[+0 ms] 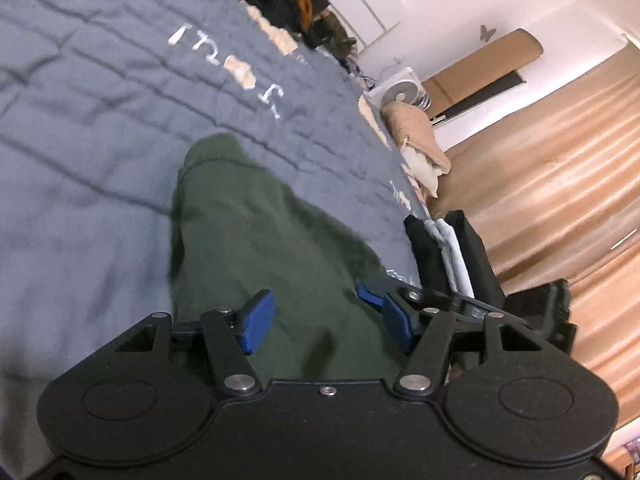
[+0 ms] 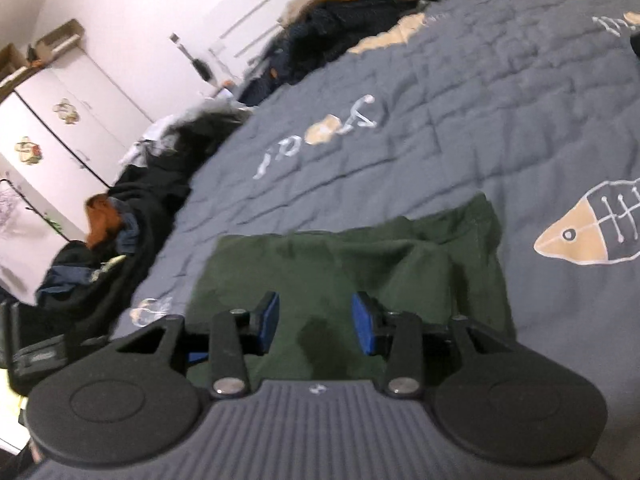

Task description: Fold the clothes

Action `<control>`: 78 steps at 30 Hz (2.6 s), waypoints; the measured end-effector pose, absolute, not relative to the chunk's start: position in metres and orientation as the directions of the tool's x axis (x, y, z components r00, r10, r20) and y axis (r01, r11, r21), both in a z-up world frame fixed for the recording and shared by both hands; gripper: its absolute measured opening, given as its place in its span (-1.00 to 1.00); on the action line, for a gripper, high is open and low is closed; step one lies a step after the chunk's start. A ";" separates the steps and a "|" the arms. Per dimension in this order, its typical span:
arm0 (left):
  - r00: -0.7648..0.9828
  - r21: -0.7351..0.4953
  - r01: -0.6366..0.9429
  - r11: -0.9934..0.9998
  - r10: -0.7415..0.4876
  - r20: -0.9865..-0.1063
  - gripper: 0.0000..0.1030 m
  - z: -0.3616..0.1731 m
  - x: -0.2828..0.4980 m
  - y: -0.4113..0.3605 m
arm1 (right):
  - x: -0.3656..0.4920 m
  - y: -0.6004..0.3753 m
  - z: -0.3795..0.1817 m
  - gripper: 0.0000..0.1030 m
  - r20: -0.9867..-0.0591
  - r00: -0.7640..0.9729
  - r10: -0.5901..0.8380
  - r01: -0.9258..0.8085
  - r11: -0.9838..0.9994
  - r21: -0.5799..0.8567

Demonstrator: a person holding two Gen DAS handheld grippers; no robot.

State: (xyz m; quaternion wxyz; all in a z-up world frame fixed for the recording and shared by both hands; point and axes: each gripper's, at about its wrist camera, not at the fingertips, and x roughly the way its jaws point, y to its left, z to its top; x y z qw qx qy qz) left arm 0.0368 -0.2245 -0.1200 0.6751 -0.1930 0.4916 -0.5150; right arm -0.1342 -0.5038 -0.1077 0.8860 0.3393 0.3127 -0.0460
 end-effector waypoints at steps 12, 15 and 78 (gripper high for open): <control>0.007 -0.788 0.450 0.420 -0.884 -0.467 0.15 -0.130 0.044 -0.216 | -0.148 -0.538 -0.127 -0.23 -0.609 0.792 -0.047 0.482 0.659 0.577; 0.009 -0.789 0.451 0.417 -0.886 -0.463 0.15 -0.127 0.044 -0.214 | -0.153 -0.543 -0.125 -0.23 -0.606 0.794 -0.049 0.494 0.633 0.596; -0.036 -0.781 0.493 0.382 -0.888 -0.457 0.32 -0.090 -0.090 -0.141 | -0.327 -0.458 -0.106 -0.15 -0.493 0.772 0.400 0.310 0.440 0.843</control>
